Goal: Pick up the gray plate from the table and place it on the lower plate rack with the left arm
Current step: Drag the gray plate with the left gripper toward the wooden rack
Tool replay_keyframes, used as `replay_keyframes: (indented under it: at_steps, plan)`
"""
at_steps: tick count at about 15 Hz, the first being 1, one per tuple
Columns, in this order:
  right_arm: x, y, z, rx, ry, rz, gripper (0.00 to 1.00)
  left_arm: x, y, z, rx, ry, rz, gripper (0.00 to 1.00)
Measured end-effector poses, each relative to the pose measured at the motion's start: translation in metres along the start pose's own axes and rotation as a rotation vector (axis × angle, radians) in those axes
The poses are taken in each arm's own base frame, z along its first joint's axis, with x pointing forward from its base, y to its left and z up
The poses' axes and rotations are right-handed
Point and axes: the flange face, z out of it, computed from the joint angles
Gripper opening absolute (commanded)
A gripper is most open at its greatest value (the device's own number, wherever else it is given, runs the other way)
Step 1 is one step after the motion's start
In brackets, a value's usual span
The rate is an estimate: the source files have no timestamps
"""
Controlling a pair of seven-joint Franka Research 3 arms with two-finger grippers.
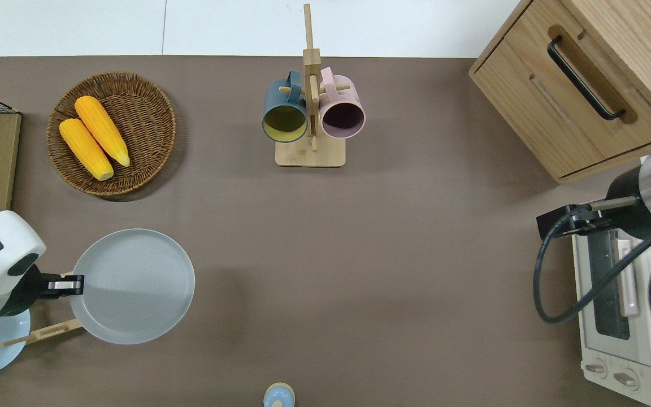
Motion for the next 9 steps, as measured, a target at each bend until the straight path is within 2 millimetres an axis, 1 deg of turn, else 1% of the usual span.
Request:
replay_keyframes:
  at_steps: [2,7,9]
  plan:
    - [0.0000,0.0000,0.0000,0.000,0.000,0.000,0.983,0.0001,0.0022,-0.0041,0.001,0.001,-0.009,0.00]
    - [0.0000,0.0000,0.0000,0.000,0.000,0.000,0.983,0.0007,0.0021,-0.0017,0.004,-0.008,-0.047,0.00]
    - [0.0000,0.0000,0.0000,0.000,0.000,0.000,0.983,0.0004,0.0000,-0.0006,0.036,-0.013,-0.063,0.00]
